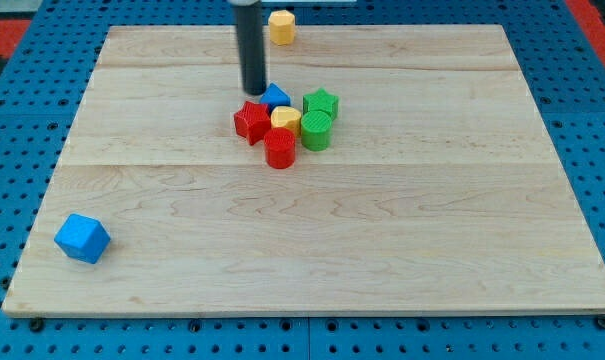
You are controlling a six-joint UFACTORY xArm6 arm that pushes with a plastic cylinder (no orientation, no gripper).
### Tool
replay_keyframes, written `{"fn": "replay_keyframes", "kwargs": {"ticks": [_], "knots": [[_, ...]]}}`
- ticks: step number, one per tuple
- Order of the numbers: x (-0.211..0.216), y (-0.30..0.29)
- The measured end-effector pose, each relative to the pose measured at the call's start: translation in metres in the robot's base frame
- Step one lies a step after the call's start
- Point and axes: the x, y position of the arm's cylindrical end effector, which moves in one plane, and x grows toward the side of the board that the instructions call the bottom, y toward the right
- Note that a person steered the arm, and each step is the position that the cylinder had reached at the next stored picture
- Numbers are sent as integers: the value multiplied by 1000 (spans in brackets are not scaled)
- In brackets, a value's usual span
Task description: Push the yellow hexagon vertical to the blue triangle
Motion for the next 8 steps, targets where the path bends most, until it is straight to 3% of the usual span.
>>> {"fn": "replay_keyframes", "kwargs": {"ticks": [3, 4, 5, 7, 8], "knots": [[-5, -3], [-13, -38], [-37, -77], [-139, -43], [-139, -43]]}}
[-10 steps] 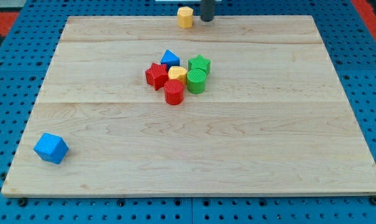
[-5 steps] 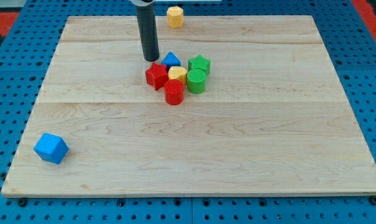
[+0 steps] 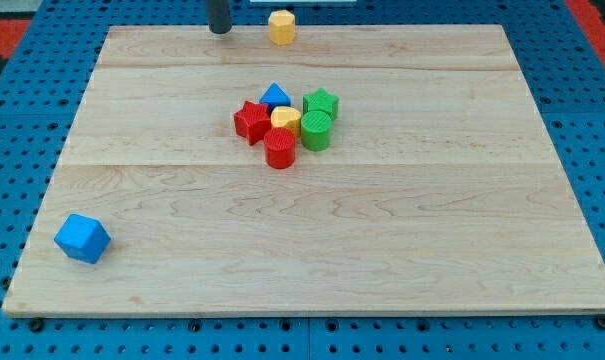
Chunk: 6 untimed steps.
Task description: Push the yellow hexagon vertical to the blue triangle
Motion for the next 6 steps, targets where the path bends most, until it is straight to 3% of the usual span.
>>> {"fn": "replay_keyframes", "kwargs": {"ticks": [1, 2, 3, 4, 5, 6], "knots": [[0, 40], [32, 120], [99, 138], [62, 257], [2, 278], [-1, 276]]}}
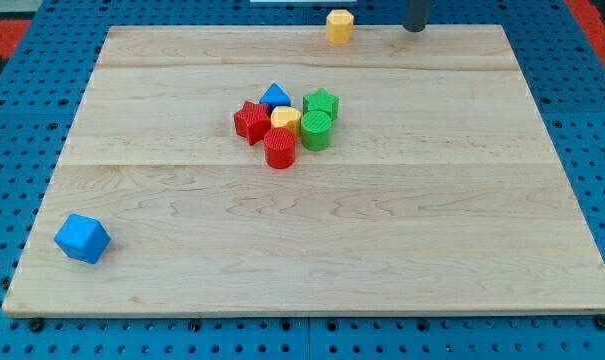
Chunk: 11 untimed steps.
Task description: Push the yellow hexagon vertical to the blue triangle
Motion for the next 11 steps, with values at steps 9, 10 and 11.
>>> {"fn": "replay_keyframes", "kwargs": {"ticks": [9, 10, 11], "knots": [[0, -38], [4, -108], [57, -207]]}}
